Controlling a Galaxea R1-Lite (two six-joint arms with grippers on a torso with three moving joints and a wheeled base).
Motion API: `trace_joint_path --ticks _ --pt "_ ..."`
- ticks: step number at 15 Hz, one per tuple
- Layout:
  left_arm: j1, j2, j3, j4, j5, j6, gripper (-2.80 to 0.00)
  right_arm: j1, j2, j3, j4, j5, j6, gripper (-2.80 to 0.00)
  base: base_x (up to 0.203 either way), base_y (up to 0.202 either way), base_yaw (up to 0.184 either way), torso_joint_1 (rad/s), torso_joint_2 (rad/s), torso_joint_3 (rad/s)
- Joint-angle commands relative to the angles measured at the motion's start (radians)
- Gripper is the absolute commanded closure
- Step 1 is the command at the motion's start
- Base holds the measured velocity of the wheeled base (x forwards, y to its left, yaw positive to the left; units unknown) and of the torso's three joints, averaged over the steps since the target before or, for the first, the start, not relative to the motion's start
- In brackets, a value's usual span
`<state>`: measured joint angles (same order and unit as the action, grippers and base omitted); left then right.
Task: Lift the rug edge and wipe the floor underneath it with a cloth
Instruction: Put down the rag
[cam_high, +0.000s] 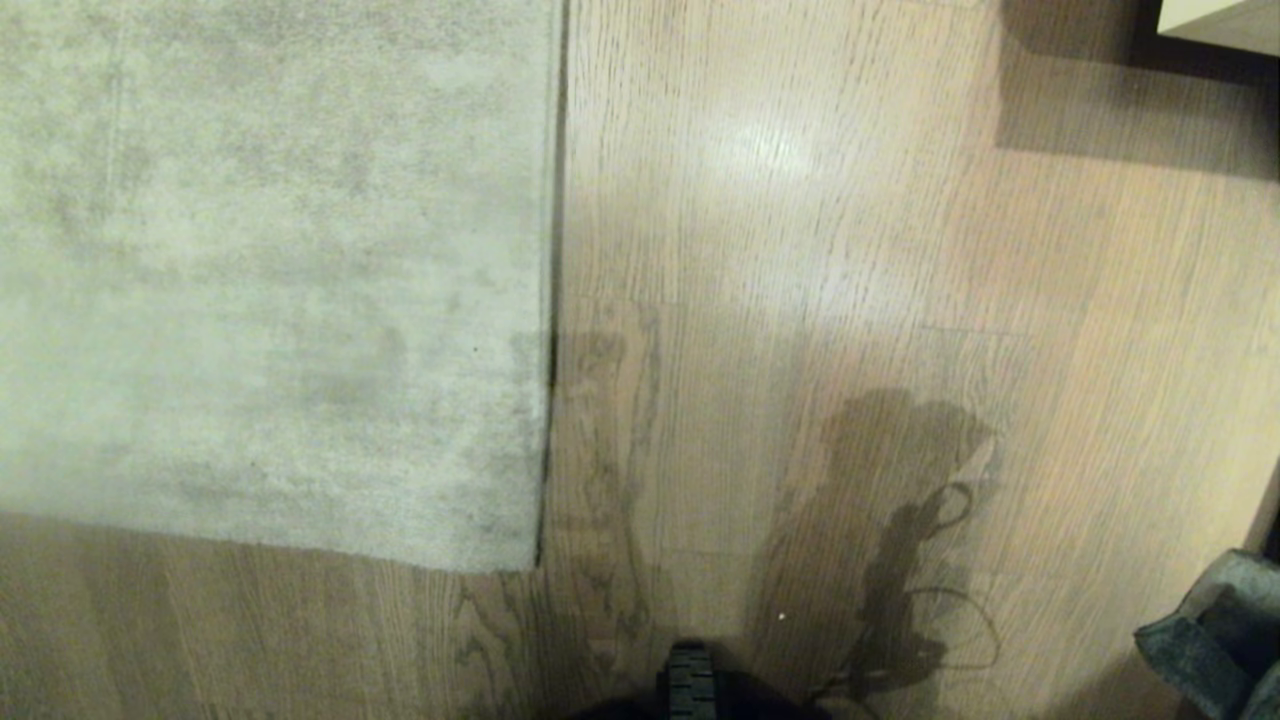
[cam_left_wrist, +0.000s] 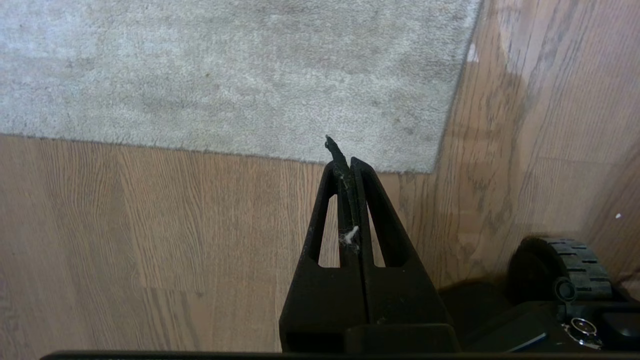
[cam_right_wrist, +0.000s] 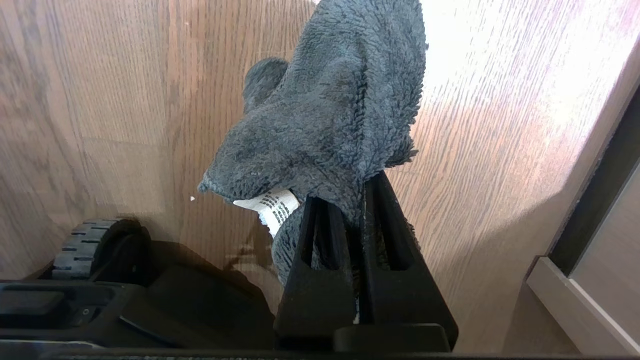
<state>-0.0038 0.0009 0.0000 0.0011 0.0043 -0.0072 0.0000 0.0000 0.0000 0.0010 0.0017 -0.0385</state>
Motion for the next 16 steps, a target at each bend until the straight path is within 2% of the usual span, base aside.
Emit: trace_joint_path --ticks 1,7,16 --pt "0.001 0.001 0.0 0.0 0.0 0.0 0.0 0.0 0.006 -0.001 0.003 0.0 -0.004 0.0 0.0 0.0 0.0 0.0 0.0 0.0" --pt "0.001 0.001 0.0 -0.001 0.0 0.0 0.0 0.0 0.072 -0.022 0.014 0.0 -0.006 0.0 0.0 0.0 0.0 0.0 0.0 0.0" --pt "-0.001 0.001 0.0 -0.001 0.0 0.0 0.0 0.002 0.366 -0.177 -0.012 0.003 0.001 0.0 0.0 0.0 0.0 0.0 0.0 0.0"
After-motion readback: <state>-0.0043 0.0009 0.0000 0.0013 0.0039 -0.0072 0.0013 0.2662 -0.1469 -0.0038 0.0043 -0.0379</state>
